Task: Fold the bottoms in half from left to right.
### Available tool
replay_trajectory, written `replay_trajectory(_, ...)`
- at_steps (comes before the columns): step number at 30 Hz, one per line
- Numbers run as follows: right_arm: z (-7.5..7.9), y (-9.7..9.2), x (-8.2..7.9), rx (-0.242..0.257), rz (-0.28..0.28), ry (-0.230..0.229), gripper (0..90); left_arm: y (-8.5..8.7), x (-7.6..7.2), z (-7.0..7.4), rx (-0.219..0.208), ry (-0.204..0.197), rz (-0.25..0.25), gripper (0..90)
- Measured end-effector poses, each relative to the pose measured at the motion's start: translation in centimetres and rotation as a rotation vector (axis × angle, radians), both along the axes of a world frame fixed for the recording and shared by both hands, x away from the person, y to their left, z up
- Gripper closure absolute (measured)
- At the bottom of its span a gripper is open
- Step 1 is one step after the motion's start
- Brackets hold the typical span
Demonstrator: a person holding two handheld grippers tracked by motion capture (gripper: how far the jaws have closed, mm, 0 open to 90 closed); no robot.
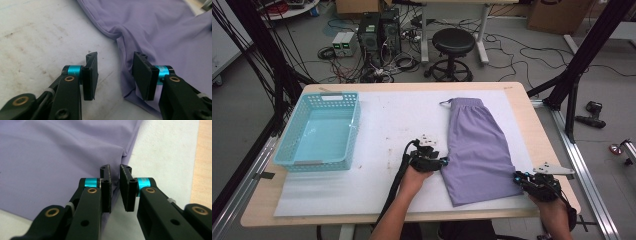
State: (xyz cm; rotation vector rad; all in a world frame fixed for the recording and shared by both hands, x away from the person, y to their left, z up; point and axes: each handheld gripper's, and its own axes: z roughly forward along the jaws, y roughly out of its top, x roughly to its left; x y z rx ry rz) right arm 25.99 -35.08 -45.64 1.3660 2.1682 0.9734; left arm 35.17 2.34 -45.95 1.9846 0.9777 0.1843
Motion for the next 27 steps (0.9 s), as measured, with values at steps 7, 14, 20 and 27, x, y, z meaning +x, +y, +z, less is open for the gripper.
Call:
replay_trajectory(7, 0.1, 0.4, -0.1, -0.016, 0.02, 0.004, 72.8, -0.5, -0.4, 0.0, 0.036, -0.009, -0.012, 87.8)
replay_trajectory(14, 0.3, 0.4, -0.4, 0.01, 0.016, 0.047, 88.7, -0.1, -0.9, 0.1, 0.02, 0.022, -0.007, 88.6)
replay_trajectory(20, 0.4, 0.2, -2.1, 0.021, 0.039, 0.058, 88.7, 1.0, -2.3, -0.1, -0.01, 0.038, -0.012, 88.6)
replay_trajectory(27, 0.5, 0.5, -4.8, 0.032, 0.061, 0.074, 88.6, 1.8, -4.6, -0.1, -0.037, 0.039, -0.048, 88.6)
